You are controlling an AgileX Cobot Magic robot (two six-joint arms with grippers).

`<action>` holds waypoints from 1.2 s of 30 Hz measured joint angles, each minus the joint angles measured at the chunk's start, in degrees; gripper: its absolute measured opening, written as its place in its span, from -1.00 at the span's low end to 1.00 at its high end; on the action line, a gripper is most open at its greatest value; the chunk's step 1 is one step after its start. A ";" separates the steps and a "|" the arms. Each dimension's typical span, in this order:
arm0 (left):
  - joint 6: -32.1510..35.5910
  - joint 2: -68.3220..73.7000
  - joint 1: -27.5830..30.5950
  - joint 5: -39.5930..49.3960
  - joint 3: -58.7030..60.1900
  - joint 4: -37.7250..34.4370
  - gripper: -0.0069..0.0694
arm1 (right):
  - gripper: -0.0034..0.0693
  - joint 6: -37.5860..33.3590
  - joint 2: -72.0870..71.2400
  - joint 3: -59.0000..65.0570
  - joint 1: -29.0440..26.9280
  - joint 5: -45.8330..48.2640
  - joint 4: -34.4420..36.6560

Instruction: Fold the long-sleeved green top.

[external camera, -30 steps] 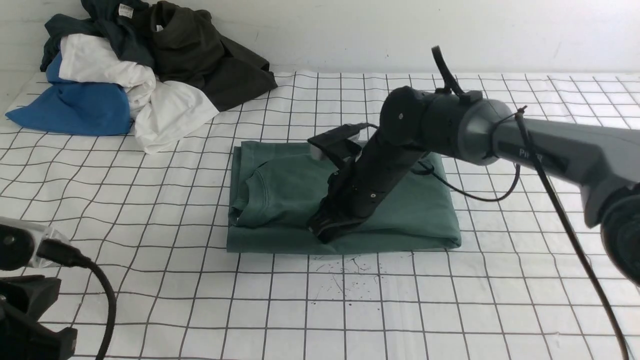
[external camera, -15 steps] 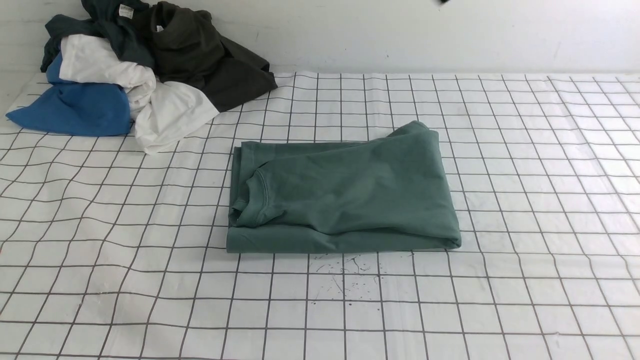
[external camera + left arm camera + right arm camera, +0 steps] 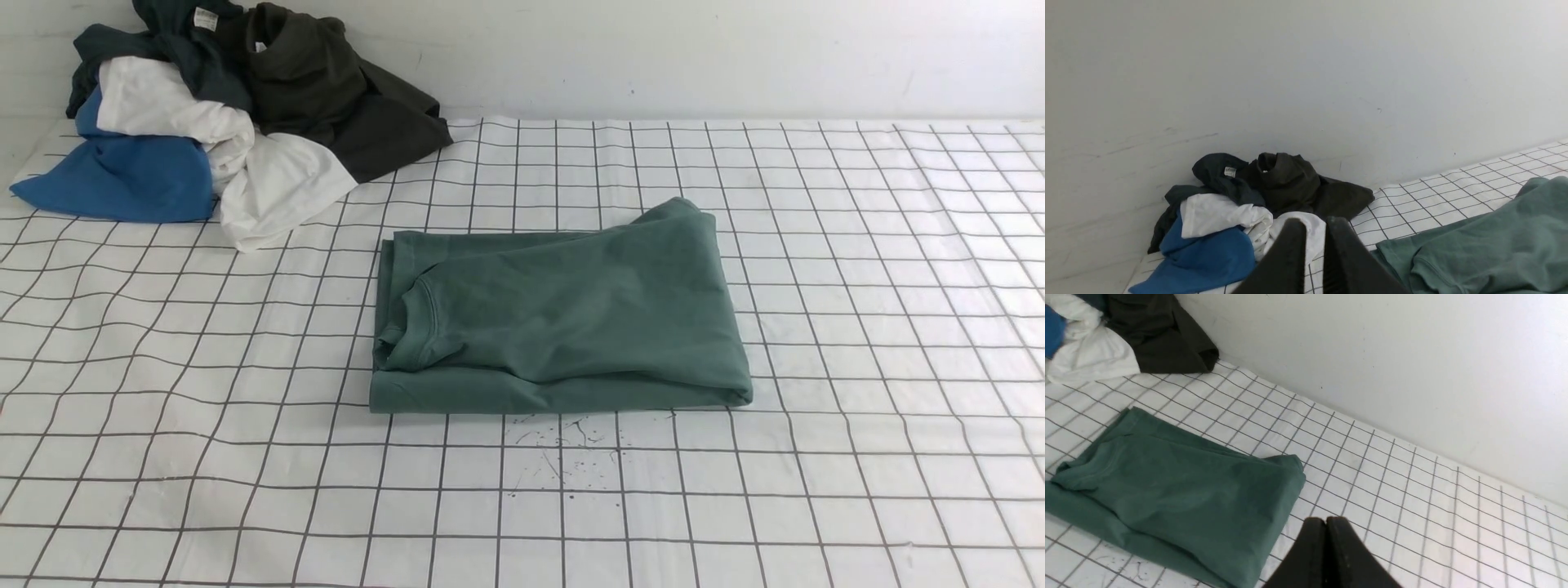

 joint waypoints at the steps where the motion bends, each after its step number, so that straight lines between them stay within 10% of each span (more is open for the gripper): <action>1: 0.00 0.00 -0.36 -0.06 0.00 0.00 -0.68 | -0.94 1.47 -4.10 7.93 0.00 -5.16 -0.07; 16: -0.05 0.00 -0.67 -0.08 0.00 0.00 -0.68 | -0.94 9.62 -26.55 67.61 0.00 -75.38 -4.53; 26: -0.05 0.00 -0.67 -0.08 0.00 0.00 -0.68 | -0.94 9.61 -27.13 68.55 0.26 -75.38 -11.15; 36: -0.05 -0.10 -0.67 -0.15 0.06 0.00 -0.68 | -0.93 13.06 -44.66 68.55 -4.81 -51.61 -7.19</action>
